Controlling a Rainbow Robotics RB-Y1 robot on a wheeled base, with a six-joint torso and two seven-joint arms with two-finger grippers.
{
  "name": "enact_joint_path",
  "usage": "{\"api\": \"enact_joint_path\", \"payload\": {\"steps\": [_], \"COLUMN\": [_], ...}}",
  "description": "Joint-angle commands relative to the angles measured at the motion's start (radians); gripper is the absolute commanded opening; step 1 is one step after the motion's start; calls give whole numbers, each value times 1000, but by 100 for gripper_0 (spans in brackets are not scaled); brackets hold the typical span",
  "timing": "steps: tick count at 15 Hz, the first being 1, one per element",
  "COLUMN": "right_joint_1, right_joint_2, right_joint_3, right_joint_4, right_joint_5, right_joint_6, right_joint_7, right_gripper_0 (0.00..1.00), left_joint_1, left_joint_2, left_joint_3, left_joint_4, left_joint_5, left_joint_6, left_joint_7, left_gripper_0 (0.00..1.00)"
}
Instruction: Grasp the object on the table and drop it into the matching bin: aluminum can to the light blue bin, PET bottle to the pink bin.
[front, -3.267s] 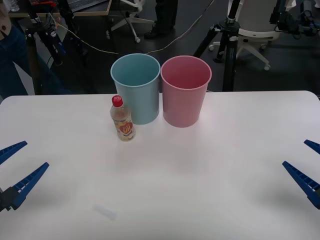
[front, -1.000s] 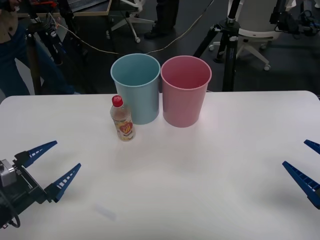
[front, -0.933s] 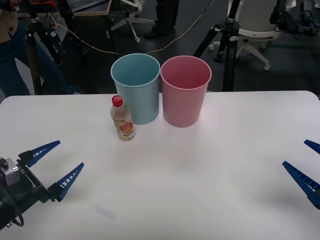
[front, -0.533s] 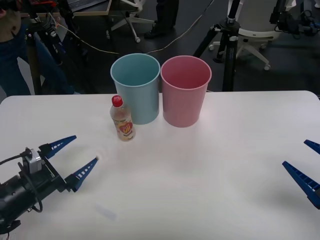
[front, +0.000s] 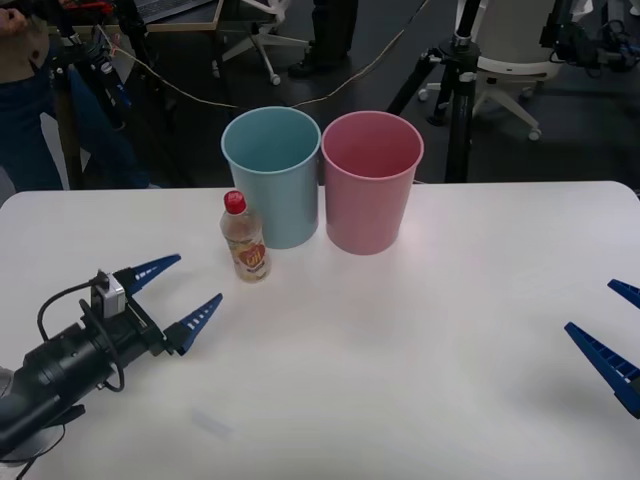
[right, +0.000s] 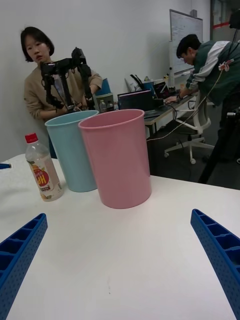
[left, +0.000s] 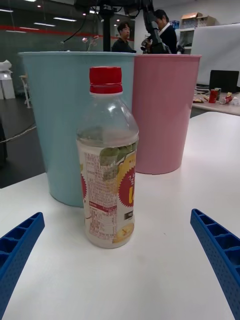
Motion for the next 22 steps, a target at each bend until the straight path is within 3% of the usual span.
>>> {"api": "enact_joint_path", "payload": {"steps": [1, 7, 22], "right_joint_1": [0, 0, 0], "right_joint_2": [0, 0, 0], "right_joint_3": [0, 0, 0], "right_joint_4": [0, 0, 0], "right_joint_5": [0, 0, 0], "right_joint_6": [0, 0, 0], "right_joint_7": [0, 0, 0], "right_gripper_0": [100, 100, 100], "left_joint_1": [-20, -55, -159], "left_joint_2": [-25, -78, -80], "left_joint_3": [2, -4, -181], "left_joint_4": [0, 3, 14], "left_joint_5": [-32, -78, -18], "left_joint_6": [41, 113, 402], "left_joint_7": [-9, -15, 14], "left_gripper_0": [100, 100, 100]}}
